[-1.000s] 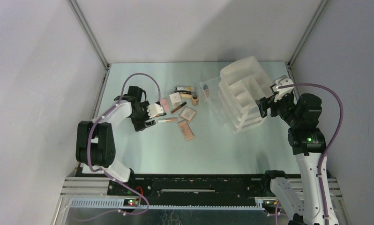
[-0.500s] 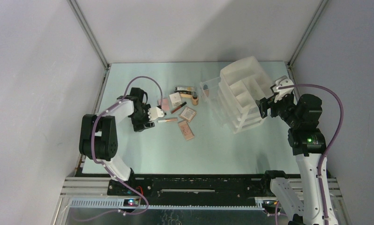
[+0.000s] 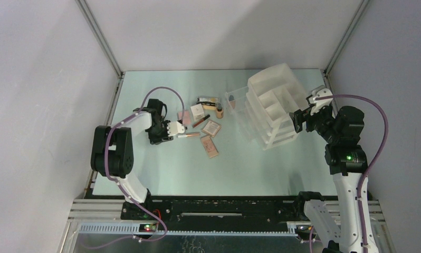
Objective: Organize the makeup
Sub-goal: Pick up the makeup from the center of the board.
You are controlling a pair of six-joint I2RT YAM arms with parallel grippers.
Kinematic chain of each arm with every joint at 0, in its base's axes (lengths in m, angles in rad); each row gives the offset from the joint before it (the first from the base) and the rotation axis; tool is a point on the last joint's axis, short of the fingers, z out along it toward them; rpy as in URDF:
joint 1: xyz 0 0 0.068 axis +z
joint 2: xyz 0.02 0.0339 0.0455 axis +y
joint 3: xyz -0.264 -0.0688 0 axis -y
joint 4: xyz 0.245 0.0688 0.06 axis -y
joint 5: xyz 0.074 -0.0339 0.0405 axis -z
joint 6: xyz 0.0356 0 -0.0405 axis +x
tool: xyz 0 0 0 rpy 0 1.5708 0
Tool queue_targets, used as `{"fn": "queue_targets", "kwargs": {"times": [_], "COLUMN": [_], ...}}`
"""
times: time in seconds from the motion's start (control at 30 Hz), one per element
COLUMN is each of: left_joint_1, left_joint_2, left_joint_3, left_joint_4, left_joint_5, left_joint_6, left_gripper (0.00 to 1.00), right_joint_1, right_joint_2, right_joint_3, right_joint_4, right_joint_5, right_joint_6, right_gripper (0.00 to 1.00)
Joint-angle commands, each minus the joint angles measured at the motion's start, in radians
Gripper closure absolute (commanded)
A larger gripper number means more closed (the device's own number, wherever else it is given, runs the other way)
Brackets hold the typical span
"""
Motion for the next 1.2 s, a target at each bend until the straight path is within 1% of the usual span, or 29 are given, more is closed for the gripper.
{"fn": "queue_targets", "kwargs": {"times": [0.0,0.1,0.23,0.4,0.53,0.73,0.83,0.97,1.07,1.17], "left_joint_1": [0.008,0.008,0.001,-0.054,-0.144,-0.358,-0.463,-0.583,-0.639,-0.671], "left_joint_2": [-0.002,-0.051,-0.156,-0.319,-0.445,-0.575,-0.58,-0.502,-0.428,-0.357], "left_joint_3": [0.009,-0.04,-0.114,-0.149,-0.139,-0.056,0.027,0.187,0.317,0.407], "left_joint_4": [0.016,0.013,-0.009,-0.071,-0.11,-0.126,-0.126,-0.146,-0.158,-0.139], "left_joint_5": [0.004,-0.003,-0.001,0.055,0.077,0.071,0.057,-0.012,-0.03,-0.019], "left_joint_6": [0.023,0.029,0.021,-0.04,-0.105,-0.158,-0.143,-0.103,-0.05,0.003], "left_gripper": [0.61,0.68,0.75,0.86,0.91,0.92,0.93,0.93,0.92,0.91], "right_joint_1": [-0.006,-0.009,-0.012,-0.015,-0.022,-0.025,-0.026,-0.029,-0.031,-0.031], "right_joint_2": [-0.007,-0.009,-0.011,-0.013,-0.018,-0.019,-0.018,-0.018,-0.012,-0.007], "right_joint_3": [0.002,-0.004,-0.007,-0.007,-0.007,-0.008,-0.01,-0.022,-0.027,-0.032], "right_joint_4": [0.028,0.033,0.037,0.038,0.038,0.037,0.036,0.045,0.048,0.05], "right_joint_5": [-0.019,-0.019,-0.017,-0.019,-0.029,-0.034,-0.037,-0.042,-0.041,-0.038], "right_joint_6": [0.0,0.0,-0.001,0.002,0.009,0.009,0.01,0.011,0.009,0.005], "right_gripper": [0.18,0.18,0.18,0.18,0.18,0.18,0.19,0.19,0.19,0.19]}}
